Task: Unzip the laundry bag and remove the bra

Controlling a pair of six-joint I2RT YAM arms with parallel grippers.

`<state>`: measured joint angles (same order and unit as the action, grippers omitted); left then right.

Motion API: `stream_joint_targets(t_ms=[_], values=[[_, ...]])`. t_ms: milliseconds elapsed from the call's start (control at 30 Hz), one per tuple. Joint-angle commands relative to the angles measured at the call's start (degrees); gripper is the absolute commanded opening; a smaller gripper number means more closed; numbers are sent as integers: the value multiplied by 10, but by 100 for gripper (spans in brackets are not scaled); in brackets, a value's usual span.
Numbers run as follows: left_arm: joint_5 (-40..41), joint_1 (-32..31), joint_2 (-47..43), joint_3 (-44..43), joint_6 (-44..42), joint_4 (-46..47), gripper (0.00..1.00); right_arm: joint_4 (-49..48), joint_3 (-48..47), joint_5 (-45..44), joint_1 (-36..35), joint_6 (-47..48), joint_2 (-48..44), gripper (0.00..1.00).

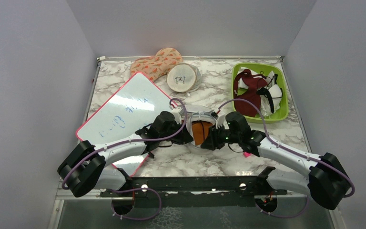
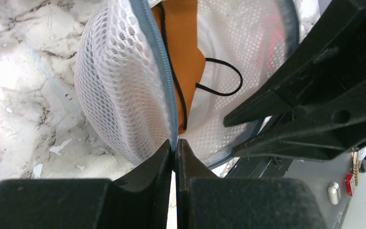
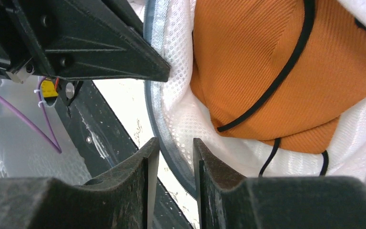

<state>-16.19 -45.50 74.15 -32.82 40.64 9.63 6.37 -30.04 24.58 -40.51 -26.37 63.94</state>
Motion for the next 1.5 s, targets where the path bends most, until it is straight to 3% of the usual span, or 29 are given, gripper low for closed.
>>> stream_joint_targets(t_ms=[0, 233, 633, 1200, 1333, 1467], values=[[6, -2, -13, 3, 3, -3, 0, -19, -18, -82, -4, -3, -14, 34], [6, -2, -8, 3, 2, -2, 0, -58, -63, -169, -4, -67, 24, 48], [6, -2, -12, 0, -1, 0, 0, -113, -91, -241, -8, -232, 142, 51], [-11, -4, 2, 0, 2, 23, 0, -128, -114, -274, -32, -301, 199, 62], [-14, -6, 5, -1, 2, 26, 0, -98, -132, -316, -49, -313, 210, 68], [-14, -9, 7, -3, 3, 29, 0, -84, -133, -380, -67, -326, 222, 68]])
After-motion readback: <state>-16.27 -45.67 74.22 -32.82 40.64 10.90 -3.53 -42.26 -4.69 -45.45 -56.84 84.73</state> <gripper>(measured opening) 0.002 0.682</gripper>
